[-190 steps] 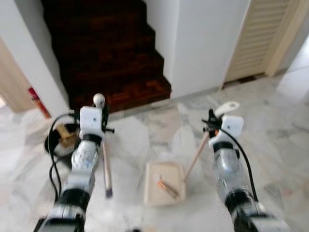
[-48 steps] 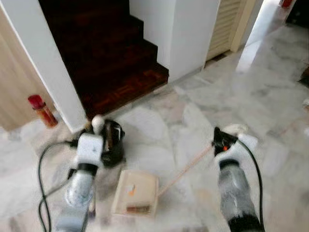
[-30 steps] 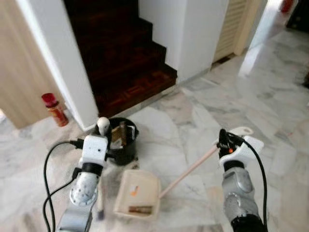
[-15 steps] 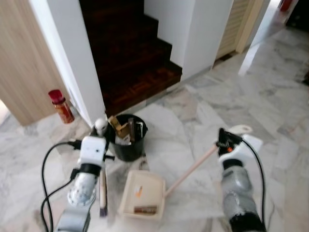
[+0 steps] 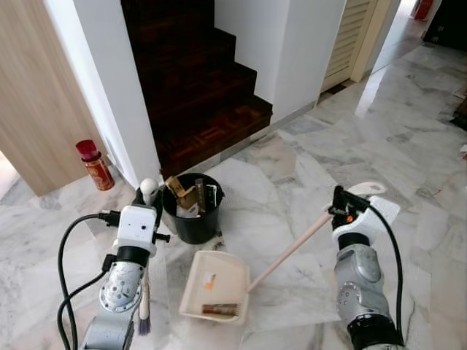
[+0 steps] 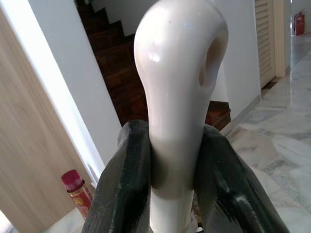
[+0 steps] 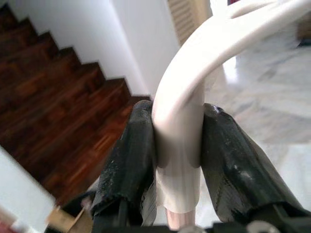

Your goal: Sweep floor

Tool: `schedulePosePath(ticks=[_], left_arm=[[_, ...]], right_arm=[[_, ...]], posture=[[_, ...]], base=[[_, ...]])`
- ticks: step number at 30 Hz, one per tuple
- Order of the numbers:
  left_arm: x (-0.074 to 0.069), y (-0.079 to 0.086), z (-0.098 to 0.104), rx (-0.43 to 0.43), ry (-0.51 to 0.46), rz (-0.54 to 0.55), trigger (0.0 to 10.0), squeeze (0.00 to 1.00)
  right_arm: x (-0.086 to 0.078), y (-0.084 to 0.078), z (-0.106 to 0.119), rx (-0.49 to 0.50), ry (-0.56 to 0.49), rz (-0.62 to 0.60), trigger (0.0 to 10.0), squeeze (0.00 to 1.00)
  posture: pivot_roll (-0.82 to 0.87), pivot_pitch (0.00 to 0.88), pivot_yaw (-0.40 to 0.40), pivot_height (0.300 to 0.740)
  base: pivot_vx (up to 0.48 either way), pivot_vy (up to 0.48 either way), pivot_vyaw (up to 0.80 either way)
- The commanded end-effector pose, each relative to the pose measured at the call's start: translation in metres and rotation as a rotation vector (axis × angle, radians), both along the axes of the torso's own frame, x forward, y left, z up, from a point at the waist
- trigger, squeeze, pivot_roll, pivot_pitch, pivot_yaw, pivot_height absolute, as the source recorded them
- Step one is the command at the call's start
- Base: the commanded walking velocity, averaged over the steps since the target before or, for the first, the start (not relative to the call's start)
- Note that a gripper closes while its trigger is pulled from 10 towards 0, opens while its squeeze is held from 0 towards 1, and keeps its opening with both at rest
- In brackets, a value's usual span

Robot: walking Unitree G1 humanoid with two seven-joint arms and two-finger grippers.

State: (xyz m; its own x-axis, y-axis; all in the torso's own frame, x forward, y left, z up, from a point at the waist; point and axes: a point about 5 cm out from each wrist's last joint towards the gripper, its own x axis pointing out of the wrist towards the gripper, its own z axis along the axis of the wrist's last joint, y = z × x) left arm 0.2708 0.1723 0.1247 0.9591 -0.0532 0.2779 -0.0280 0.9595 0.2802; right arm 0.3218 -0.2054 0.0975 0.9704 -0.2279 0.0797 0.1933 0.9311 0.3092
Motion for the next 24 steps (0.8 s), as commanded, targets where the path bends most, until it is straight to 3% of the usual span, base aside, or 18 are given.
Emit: schedulePosePath(ticks=[1, 24], left_arm=[[0.001, -0.001, 0.009, 0.024, -0.048, -0.005, 10.0, 0.0], [0.002, -0.001, 0.01, 0.021, -0.055, -0.002, 10.0, 0.0]], right_arm=[[0.007, -0.009, 0.031, 0.009, -0.14, -0.056, 10.0, 0.0], [0.017, -0.015, 0.092, 0.088, -0.351, -0.108, 10.0, 0.0]], posture=[[0.07, 0.035, -0.007, 0.74], [0.07, 0.032, -0.009, 0.74]], base=[[0.0, 0.0, 0.0], [0.0, 0.0, 0.0]])
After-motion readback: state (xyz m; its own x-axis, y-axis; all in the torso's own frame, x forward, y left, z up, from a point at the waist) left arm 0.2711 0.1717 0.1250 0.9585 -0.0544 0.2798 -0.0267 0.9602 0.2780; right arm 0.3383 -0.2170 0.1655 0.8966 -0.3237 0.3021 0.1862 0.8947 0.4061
